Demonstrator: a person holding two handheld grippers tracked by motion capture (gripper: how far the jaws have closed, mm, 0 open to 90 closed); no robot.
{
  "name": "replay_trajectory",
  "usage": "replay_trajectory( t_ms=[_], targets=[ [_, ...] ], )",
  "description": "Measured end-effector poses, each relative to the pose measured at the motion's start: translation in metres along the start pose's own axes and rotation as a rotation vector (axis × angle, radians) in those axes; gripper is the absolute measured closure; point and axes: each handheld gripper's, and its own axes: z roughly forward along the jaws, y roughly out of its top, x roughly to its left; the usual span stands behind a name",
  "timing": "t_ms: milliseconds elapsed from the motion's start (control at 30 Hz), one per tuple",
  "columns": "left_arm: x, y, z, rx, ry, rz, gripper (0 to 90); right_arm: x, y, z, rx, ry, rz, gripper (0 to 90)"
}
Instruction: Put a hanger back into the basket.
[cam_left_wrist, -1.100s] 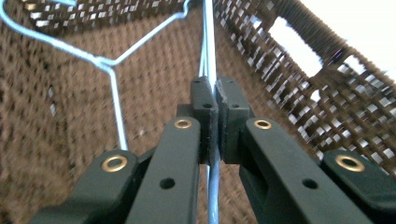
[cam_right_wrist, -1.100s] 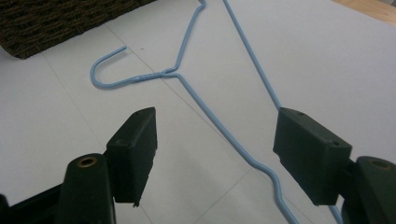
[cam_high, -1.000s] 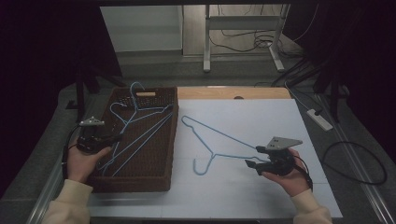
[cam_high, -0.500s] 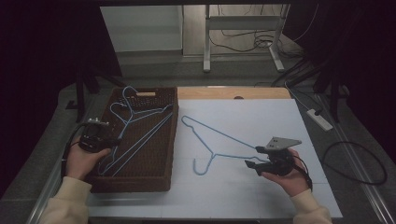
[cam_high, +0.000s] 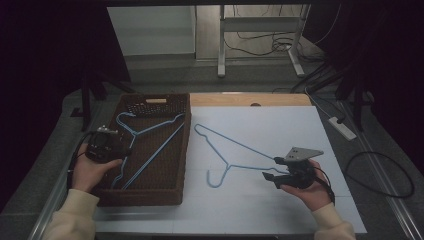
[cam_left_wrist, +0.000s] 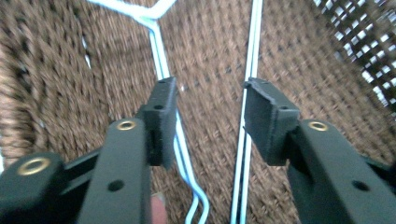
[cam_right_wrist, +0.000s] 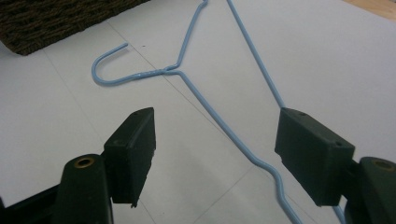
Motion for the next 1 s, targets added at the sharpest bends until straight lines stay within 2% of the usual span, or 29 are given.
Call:
replay_trajectory(
  t_ms=[33,133,167,200,233,467,500,600,667,700,767,1000],
  targets=[
    [-0.002,0.0,-0.003,-0.021,-0.011,0.007,47.5,0.0,0.0,0.0,-0.001,0.001,0.0,30.0],
    [-0.007,-0.002,-0.014,-0.097,-0.05,0.012,44.0,-0.001,0.0,0.0,0.002,0.001,0.0,29.9],
    [-0.011,-0.004,-0.02,-0.143,-0.093,0.018,41.5,-0.001,-0.001,0.0,0.003,0.0,0.001,29.9],
    [-0.013,-0.005,-0.023,-0.163,-0.112,0.021,41.2,-0.001,-0.001,0.0,0.006,-0.003,0.0,29.9],
    [-0.013,-0.005,-0.023,-0.163,-0.112,0.021,40.9,-0.001,-0.001,0.0,0.006,-0.003,0.0,29.9],
    [-0.038,-0.015,-0.04,-0.306,-0.197,0.069,38.8,-0.002,-0.002,0.001,0.004,-0.001,0.006,29.6],
    [-0.038,-0.015,-0.04,-0.306,-0.197,0.069,38.6,-0.002,-0.002,0.001,0.006,-0.001,0.006,29.6],
    [-0.052,-0.02,-0.041,-0.343,-0.225,0.095,37.7,-0.002,-0.003,0.001,0.005,-0.002,0.011,29.5],
    [-0.054,-0.021,-0.041,-0.347,-0.229,0.097,37.4,-0.002,-0.004,0.001,0.006,-0.004,0.013,29.4],
    [-0.062,-0.024,-0.041,-0.359,-0.239,0.108,37.3,-0.003,-0.004,0.001,0.004,-0.002,0.013,29.4],
    [-0.065,-0.025,-0.041,-0.366,-0.246,0.11,37.3,-0.003,-0.005,0.0,0.004,-0.002,0.014,29.4],
    [-0.084,-0.034,-0.036,-0.36,-0.27,0.13,36.7,-0.005,-0.007,-0.002,-0.001,-0.009,0.027,29.5]
  ],
)
